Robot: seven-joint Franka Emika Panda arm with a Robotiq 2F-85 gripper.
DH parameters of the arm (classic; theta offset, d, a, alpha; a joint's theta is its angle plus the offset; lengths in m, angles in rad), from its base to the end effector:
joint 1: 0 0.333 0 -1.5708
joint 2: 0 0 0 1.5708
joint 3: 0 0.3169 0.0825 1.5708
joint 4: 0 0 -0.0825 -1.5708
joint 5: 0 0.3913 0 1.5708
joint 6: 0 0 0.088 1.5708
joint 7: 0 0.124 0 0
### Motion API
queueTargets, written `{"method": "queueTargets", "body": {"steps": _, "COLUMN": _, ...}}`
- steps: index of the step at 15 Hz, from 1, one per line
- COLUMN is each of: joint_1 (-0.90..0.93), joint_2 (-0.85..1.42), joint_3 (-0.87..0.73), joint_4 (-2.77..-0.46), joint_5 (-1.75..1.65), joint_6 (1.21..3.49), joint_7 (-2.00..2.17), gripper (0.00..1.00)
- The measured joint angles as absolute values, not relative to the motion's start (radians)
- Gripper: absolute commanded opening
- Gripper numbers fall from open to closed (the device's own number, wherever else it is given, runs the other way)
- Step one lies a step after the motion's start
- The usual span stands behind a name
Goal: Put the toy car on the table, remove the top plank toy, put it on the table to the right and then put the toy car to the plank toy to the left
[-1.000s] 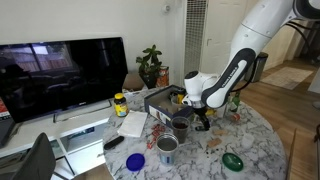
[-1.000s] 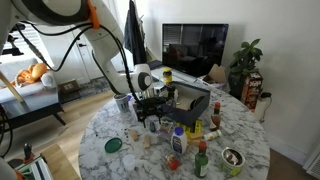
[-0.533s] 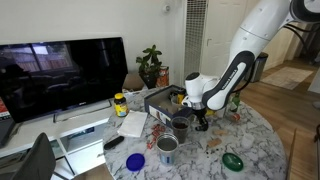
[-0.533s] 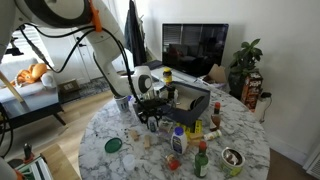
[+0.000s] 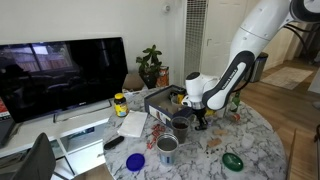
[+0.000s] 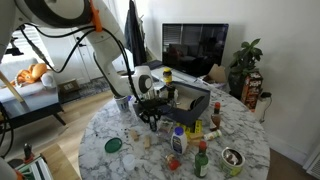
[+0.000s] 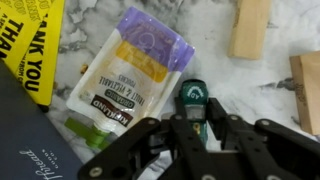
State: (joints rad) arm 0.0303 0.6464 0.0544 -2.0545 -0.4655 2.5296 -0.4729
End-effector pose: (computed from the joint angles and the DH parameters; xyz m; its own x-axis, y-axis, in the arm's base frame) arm 0.5618 0.0501 0.0809 0.5660 0.7864 -0.2474 0.8186 -0.5716 0.0558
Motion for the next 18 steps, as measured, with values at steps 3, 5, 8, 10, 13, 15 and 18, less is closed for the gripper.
{"method": "queueTargets", "body": {"steps": 3, "joint_1": 0.030, "joint_2": 0.628, "joint_3": 0.056, "joint_4": -2.068, "joint_5": -0.465, "joint_6": 2.530, "joint_7": -0.486, "gripper": 0.07}}
{"method": "queueTargets", "body": {"steps": 5, "joint_1": 0.026, "joint_2": 0.596, "joint_3": 0.064, "joint_4": -2.099, "joint_5": -0.465, "joint_6": 2.534, "joint_7": -0.505, "gripper": 0.07}}
{"method": "queueTargets", "body": {"steps": 8, "joint_1": 0.013, "joint_2": 0.538, "joint_3": 0.095, "joint_4": -2.173, "joint_5": -0.461, "joint_6": 2.562, "joint_7": -0.556, "gripper": 0.07}}
{"method": "queueTargets", "body": {"steps": 10, "joint_1": 0.003, "joint_2": 0.507, "joint_3": 0.124, "joint_4": -2.226, "joint_5": -0.448, "joint_6": 2.576, "joint_7": -0.596, "gripper": 0.07}}
{"method": "queueTargets", "body": {"steps": 13, "joint_1": 0.001, "joint_2": 0.481, "joint_3": 0.150, "joint_4": -2.289, "joint_5": -0.437, "joint_6": 2.589, "joint_7": -0.629, "gripper": 0.07}}
{"method": "queueTargets", "body": {"steps": 15, "joint_1": 0.002, "joint_2": 0.468, "joint_3": 0.154, "joint_4": -2.321, "joint_5": -0.437, "joint_6": 2.594, "joint_7": -0.631, "gripper": 0.07}}
{"method": "queueTargets", "body": {"steps": 18, "joint_1": 0.002, "joint_2": 0.448, "joint_3": 0.154, "joint_4": -2.358, "joint_5": -0.437, "joint_6": 2.599, "joint_7": -0.631, "gripper": 0.07}}
